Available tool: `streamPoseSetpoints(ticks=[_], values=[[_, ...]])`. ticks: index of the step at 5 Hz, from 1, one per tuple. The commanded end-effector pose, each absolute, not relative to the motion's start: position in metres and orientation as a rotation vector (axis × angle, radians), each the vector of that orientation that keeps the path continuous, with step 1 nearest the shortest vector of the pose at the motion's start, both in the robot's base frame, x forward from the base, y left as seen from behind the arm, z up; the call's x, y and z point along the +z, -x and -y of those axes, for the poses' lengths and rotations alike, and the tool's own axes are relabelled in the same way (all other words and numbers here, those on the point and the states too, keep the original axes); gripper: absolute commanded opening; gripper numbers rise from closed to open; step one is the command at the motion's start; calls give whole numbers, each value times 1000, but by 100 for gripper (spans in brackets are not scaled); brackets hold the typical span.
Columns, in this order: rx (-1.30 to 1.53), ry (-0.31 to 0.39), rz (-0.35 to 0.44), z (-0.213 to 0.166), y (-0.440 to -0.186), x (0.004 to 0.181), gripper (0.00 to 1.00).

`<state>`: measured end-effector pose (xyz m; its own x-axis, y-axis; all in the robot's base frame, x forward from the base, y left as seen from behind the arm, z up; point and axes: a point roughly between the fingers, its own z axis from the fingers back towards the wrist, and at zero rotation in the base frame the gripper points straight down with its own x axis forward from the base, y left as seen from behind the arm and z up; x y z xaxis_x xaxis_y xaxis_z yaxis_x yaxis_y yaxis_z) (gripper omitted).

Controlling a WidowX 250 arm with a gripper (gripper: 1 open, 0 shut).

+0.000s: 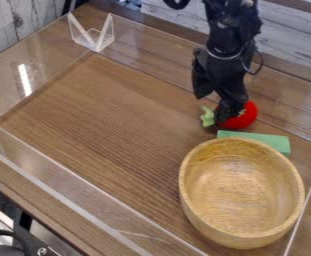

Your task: Move the red object to the left side of the table

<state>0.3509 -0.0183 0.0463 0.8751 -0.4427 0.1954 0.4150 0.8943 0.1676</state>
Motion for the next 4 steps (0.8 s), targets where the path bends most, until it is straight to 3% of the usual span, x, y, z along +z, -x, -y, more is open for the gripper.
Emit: streamPoseSetpoints(ticks=[1,2,3,4], values=[[-423,-128,279,16,-358,56,100],[-417,-125,271,6,-359,54,0],[-374,-128,282,-2,-355,61,0],[-314,-135,323,-11,-350,85,0]])
